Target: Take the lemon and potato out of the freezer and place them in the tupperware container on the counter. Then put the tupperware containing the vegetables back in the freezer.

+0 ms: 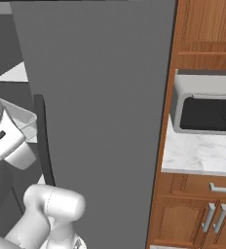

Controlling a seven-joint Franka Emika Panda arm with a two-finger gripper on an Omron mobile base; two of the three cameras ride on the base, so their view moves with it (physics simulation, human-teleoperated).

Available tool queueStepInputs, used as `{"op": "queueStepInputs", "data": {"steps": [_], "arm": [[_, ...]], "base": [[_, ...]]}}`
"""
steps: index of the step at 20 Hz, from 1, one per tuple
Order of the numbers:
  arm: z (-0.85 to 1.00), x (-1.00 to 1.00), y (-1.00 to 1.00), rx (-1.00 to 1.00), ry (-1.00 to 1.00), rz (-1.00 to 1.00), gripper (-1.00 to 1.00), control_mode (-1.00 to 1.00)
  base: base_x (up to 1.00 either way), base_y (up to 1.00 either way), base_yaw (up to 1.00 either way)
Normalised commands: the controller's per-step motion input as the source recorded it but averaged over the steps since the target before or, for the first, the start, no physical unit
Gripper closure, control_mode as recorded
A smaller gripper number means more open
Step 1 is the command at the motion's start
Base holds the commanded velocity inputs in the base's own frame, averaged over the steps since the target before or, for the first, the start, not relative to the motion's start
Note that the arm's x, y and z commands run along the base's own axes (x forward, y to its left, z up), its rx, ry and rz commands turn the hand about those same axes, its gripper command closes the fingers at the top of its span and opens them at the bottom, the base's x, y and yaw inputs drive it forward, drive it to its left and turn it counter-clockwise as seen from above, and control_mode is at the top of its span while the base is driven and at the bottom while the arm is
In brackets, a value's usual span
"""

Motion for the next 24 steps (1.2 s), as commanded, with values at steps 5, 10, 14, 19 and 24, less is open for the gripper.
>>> {"op": "queueStepInputs", "data": {"steps": [5, 10, 14, 19, 24], "arm": [[0.33, -0.24, 0.35, 0.03, -0.04, -0.25, 1.00, -1.00], [0.17, -0.02, 0.36, 0.06, 0.00, -0.41, 1.00, -1.00], [0.07, 0.07, 0.16, 0.15, 0.00, -0.34, 1.00, -1.00], [0.00, 0.13, 0.19, 0.20, 0.00, -0.17, 1.00, -1.00], [0.00, 0.19, 0.41, 0.19, -0.01, -0.08, 1.00, -1.00]], "base": [[0.00, 0.00, 0.00], [0.00, 0.00, 0.00], [0.00, 0.00, 0.00], [0.00, 0.00, 0.00], [0.00, 0.00, 0.00]]}}
